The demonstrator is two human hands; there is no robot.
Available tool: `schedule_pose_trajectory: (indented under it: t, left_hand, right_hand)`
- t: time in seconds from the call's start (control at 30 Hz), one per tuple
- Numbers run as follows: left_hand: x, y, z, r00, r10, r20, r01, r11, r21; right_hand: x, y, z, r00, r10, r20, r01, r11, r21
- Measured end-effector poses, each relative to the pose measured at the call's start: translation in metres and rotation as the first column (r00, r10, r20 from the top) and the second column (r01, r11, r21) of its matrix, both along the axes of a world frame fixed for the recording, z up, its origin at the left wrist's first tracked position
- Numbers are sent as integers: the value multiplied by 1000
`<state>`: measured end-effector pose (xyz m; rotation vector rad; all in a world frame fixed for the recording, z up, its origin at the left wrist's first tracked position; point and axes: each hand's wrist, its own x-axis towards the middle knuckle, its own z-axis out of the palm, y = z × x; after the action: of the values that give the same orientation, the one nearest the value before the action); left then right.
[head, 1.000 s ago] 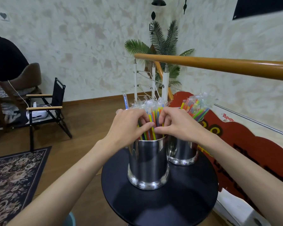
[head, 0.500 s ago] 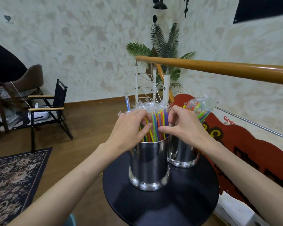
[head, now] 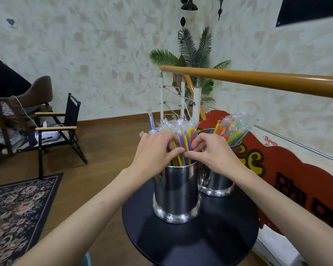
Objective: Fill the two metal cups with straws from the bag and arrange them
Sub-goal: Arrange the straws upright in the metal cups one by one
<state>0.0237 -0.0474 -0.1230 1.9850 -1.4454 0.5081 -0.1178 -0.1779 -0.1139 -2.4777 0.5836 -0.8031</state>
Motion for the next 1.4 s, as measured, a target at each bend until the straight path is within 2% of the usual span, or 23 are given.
schedule_pose_trajectory:
  t: [0.23,0.5,0.73,0.87,1.13,1.4]
  left_hand:
    - [-1,1,0,999,-32,-37,31,999,-36]
    - [0,0,0,993,-78,-90,69,993,-96]
    - [-3,-4,25,917,-253,-309,197,960,-201]
    - [-1,-4,34,870,-308,-385,246,948,-202]
    - [6,2,23,857,-265,-443,236,964,-119]
    - [4,7,25,834,-304,-460,296,951,-92]
  right_hand:
    - [0,-2,-4,999,23,-34,-24,999,-22]
    - [-3,-8,1,979,197,-44,-195,980,37]
    - [-6,-12,24,963,266,48,-269,960,79]
    - [-6,-5,29,947,303,101,-316,938,144]
    - [-6,-7,13,967,249,60,-255,952,170]
    - [-5,-9,9,976,217,22,-218,959,180]
